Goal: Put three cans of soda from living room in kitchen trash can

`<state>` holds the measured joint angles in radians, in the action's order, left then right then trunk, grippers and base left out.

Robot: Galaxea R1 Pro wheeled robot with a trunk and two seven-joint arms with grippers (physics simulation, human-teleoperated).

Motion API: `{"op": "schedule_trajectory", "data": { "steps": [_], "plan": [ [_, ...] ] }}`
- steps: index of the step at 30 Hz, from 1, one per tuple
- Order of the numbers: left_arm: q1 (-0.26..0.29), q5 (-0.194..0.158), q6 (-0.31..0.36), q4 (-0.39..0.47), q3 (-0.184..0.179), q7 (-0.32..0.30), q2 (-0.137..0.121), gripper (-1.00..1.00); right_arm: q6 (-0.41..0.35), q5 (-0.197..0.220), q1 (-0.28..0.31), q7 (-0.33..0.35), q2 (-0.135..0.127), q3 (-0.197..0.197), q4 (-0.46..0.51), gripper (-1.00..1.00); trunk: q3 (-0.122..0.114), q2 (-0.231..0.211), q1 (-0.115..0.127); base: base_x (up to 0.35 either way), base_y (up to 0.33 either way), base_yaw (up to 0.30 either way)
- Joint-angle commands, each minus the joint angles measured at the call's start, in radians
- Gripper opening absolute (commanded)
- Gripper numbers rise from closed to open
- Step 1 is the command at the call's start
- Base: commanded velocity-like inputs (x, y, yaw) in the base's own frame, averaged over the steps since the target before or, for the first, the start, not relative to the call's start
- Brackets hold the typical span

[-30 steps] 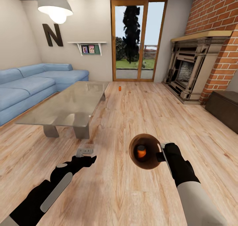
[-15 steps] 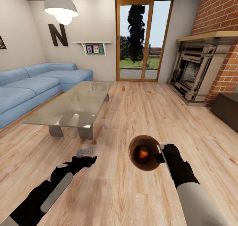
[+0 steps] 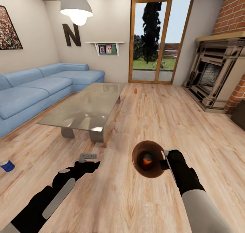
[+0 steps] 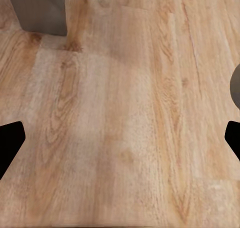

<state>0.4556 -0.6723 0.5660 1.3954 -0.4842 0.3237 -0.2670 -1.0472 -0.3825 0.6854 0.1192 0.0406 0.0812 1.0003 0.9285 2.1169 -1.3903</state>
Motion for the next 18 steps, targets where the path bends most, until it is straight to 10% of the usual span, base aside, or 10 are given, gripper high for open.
{"op": "schedule_trajectory", "data": {
  "steps": [1, 18],
  "plan": [
    [0.000, 0.000, 0.000, 0.000, 0.000, 0.000, 0.000, 1.00, 0.000, 0.007, 0.000, 0.002, 0.000, 0.000, 0.000, -1.00, -0.002, -0.007, 0.004, 0.000, 0.000, 0.183],
    [-0.001, 0.000, -0.003, -0.003, 0.000, 0.001, 0.000, 1.00, 0.000, 0.005, -0.001, -0.004, 0.010, 0.000, -0.003, -1.00, -0.037, -0.126, 0.069, 0.000, 0.000, 0.183]
  ]
}}
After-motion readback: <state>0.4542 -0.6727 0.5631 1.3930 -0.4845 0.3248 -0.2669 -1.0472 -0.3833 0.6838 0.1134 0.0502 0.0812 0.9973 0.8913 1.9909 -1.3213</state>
